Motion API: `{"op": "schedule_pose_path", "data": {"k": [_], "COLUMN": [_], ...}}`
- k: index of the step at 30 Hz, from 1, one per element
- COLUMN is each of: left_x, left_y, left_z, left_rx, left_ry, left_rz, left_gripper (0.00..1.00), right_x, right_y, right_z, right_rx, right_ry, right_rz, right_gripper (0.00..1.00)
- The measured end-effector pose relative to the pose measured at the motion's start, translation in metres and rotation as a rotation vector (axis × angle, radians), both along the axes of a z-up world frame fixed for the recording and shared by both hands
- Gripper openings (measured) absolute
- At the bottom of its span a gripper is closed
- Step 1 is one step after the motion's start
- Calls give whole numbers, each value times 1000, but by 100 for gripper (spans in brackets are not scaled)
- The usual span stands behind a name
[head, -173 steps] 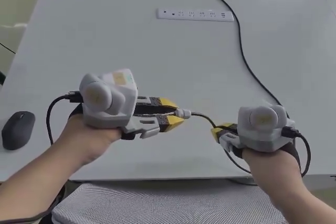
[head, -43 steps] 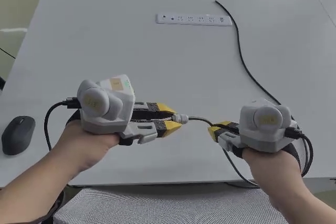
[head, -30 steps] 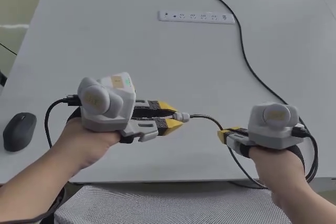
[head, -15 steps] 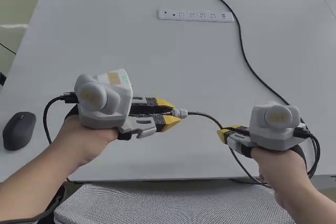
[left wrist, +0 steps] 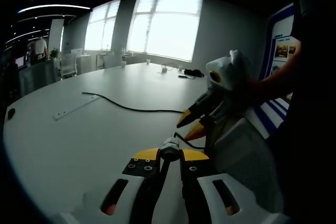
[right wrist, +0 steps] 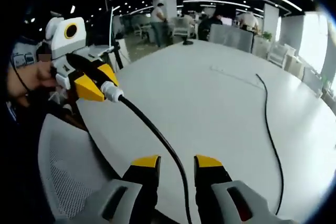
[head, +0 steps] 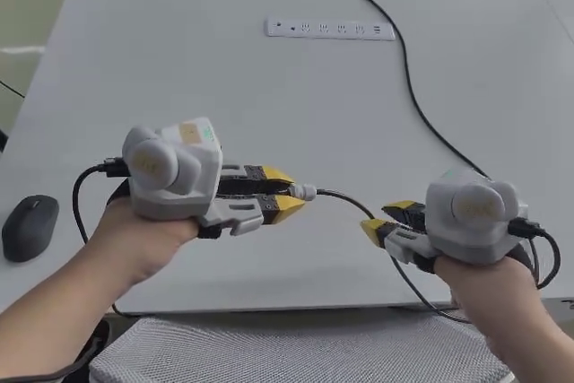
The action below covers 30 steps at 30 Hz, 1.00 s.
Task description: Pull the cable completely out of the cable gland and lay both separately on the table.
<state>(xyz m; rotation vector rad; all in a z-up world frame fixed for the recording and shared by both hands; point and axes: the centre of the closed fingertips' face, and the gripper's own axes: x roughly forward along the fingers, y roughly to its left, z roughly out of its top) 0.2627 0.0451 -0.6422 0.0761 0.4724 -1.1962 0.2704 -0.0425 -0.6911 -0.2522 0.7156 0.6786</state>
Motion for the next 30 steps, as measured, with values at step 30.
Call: {"op": "schedule_pose_path", "data": {"k": [30], "left_x": [2], "left_y": [-2], "left_z": [0], "left_rx": [3], "left_ry": [4], "left_rz": [0], "left_gripper": [15], "right_x": [0], "right_y": [77], "right_z": [31], "right_rx": [-246], "right_ry": [-250], "right_rz": [484], "right_gripper": [3]}}
